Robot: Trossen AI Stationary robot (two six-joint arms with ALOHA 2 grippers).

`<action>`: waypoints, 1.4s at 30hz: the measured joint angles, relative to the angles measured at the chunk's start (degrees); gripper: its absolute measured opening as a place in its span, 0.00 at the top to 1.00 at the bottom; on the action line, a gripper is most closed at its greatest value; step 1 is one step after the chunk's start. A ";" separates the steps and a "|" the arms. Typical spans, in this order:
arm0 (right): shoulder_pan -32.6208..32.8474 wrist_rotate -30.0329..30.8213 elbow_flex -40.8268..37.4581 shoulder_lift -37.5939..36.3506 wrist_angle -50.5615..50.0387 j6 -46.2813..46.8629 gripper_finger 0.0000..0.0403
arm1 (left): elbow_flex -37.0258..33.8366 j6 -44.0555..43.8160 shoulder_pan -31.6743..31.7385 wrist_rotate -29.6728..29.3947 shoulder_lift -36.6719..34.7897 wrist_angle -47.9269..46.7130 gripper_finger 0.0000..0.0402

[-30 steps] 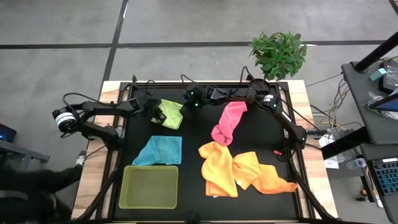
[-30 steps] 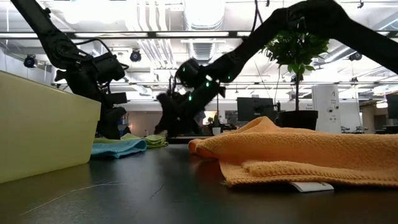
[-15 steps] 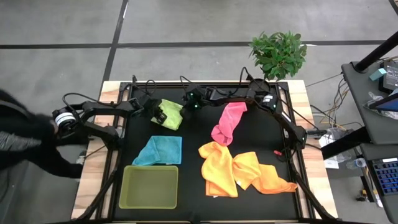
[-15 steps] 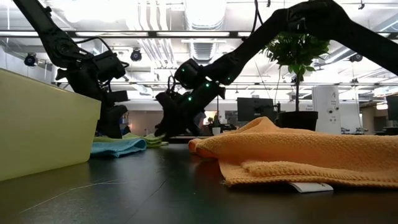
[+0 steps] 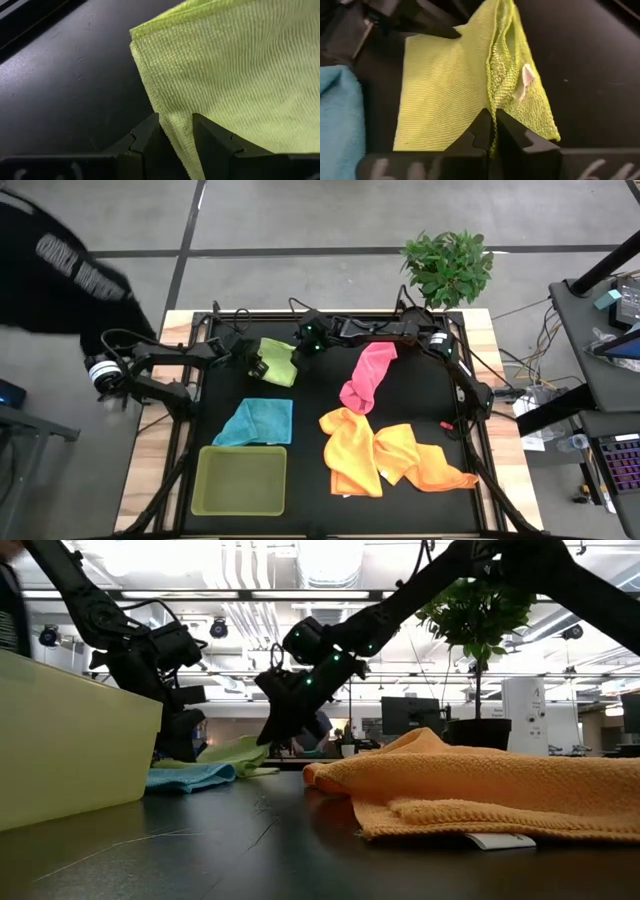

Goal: Fold microfiber towels
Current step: Fold the green microfiber towel, then put the folded green microfiber towel into the yellow bin

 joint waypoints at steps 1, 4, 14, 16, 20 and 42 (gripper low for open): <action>0.00 0.92 0.00 -0.09 -0.02 -0.50 0.97 | 0.00 0.00 0.00 0.00 0.01 -0.01 0.74; 0.02 3.64 0.00 -0.19 -0.01 -1.21 0.97 | 0.00 0.00 0.00 0.00 0.01 -0.01 0.74; -0.26 13.40 0.00 1.37 2.49 -3.81 0.97 | -0.02 0.00 0.00 0.00 0.01 0.77 0.74; -0.39 13.59 0.00 2.09 3.70 -3.81 0.97 | -0.02 0.00 0.00 0.00 0.01 0.74 0.74; -0.89 14.78 0.00 3.33 4.62 -3.32 0.97 | -0.02 -0.07 0.00 0.00 0.01 0.76 0.74; -1.25 16.42 0.02 0.29 0.99 -4.21 0.63 | 0.52 -1.55 0.00 0.27 -2.93 1.81 0.74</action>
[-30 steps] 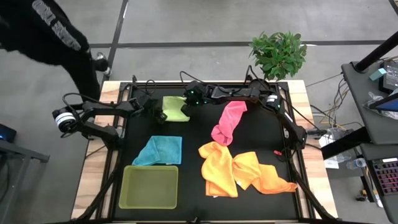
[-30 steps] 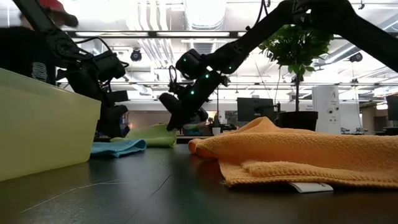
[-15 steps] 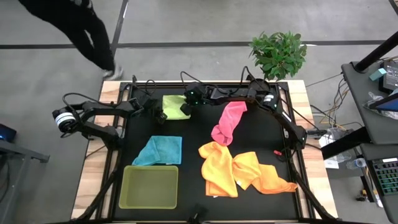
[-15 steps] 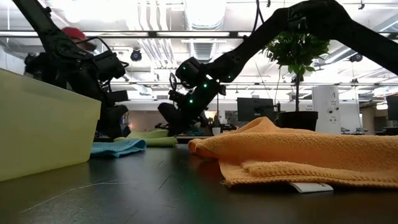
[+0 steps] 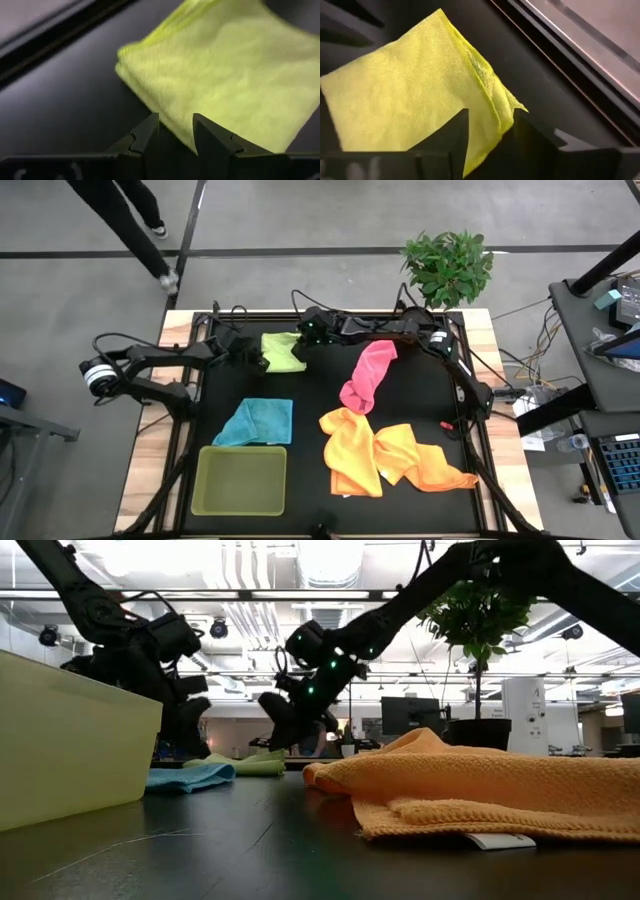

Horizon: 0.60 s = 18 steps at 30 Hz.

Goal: Fold microfiber towels
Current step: Put the folded green microfiber towel into the yellow bin

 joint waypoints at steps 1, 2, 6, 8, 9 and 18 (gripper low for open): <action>0.00 -0.05 0.00 -0.59 -0.96 -0.23 0.62 | 0.08 0.00 0.00 0.00 -0.36 -0.06 0.74; 0.00 -0.05 0.00 -1.05 -2.24 -0.48 0.60 | 0.18 -0.01 0.00 0.03 -0.66 -0.07 0.74; 0.73 -0.07 0.00 -3.67 -8.15 -0.96 0.58 | 0.20 -0.57 0.00 0.39 -2.40 -0.20 0.74; 1.74 -0.16 0.00 -5.16 -11.15 -1.38 0.58 | 0.20 -1.86 0.00 0.67 -3.39 0.12 0.74; 2.27 -0.44 0.02 -6.03 -13.15 -1.53 0.58 | 0.20 -2.29 -0.02 1.31 -3.94 0.18 0.74; 11.19 -0.49 -9.22 -17.93 -19.87 -3.05 0.60 | 0.29 0.38 -6.22 4.92 -9.41 2.27 0.74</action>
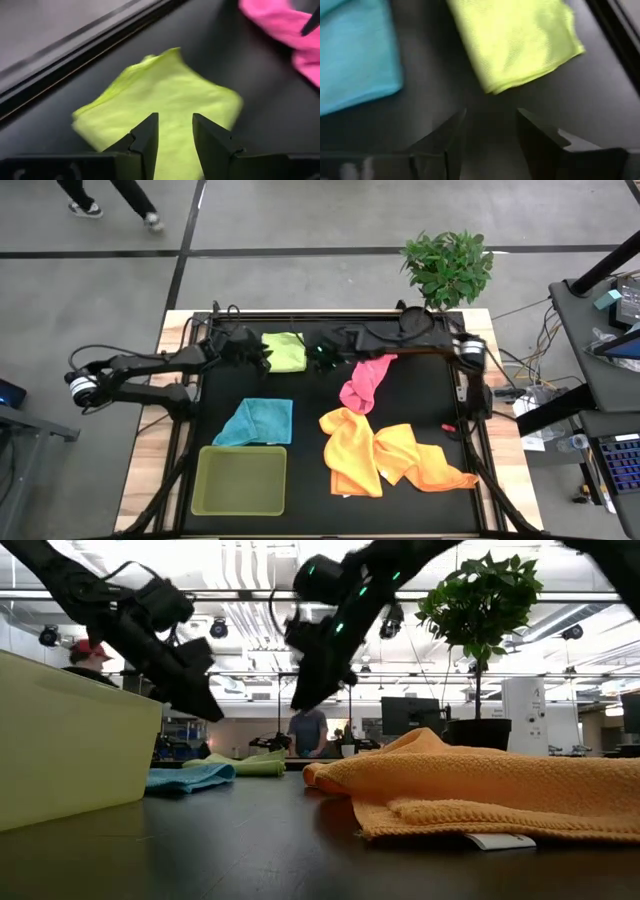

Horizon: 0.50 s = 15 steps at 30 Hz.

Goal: Fold microfiber towels
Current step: Put the folded green microfiber towel into the yellow bin

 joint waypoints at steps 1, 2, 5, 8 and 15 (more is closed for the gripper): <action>1.05 -0.01 -2.14 -1.97 0.41 -0.05 0.61 | 0.00 0.67 -1.13 0.11 -0.55 -0.05 0.74; 2.05 -0.02 -4.50 -4.16 0.85 -0.07 0.61 | 0.02 1.35 -2.33 0.18 -1.05 0.39 0.74; 4.65 0.00 -12.30 -10.66 4.17 -0.81 0.62 | 0.03 2.60 -5.37 0.46 -2.12 1.17 0.72; 6.36 -0.02 -21.25 -17.15 11.17 -1.45 0.63 | 0.14 2.66 -8.02 0.58 -2.46 1.41 0.65; 6.43 0.00 -40.10 -29.02 32.57 -6.67 0.63 | 0.69 3.04 -12.09 -0.73 0.01 2.14 0.43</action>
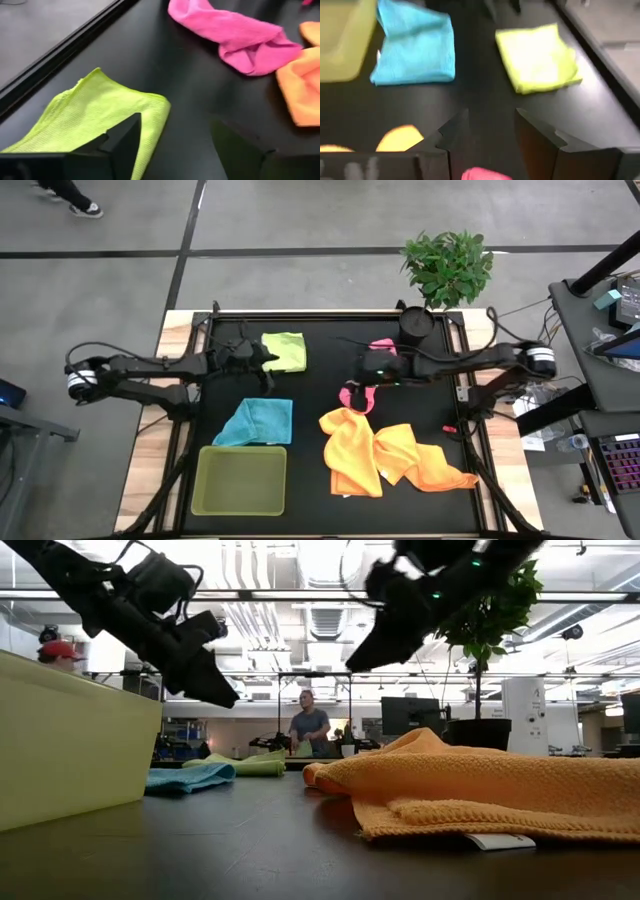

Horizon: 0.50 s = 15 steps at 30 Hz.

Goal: Fold microfiber towels
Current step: Put the folded green microfiber towel into the yellow bin

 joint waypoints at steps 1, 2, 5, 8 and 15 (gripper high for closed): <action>-0.08 0.04 -1.97 -1.13 3.10 -0.70 0.63 | 0.16 0.09 -0.17 -0.39 0.78 0.27 0.41; -0.27 0.00 -3.69 -2.34 6.27 -1.56 0.63 | 0.47 0.18 -0.25 -0.86 1.68 0.47 0.40; -0.75 0.02 -7.53 -5.43 13.33 -4.74 0.63 | 2.13 1.34 -0.42 -1.45 5.74 0.60 0.39; -1.58 0.02 -9.24 -7.90 16.66 -8.65 0.64 | 4.73 3.19 -0.45 -3.22 11.38 0.42 0.39; -4.96 0.04 -9.43 -10.74 17.45 -12.43 0.64 | 14.84 11.50 -0.18 -9.87 24.86 -8.37 0.39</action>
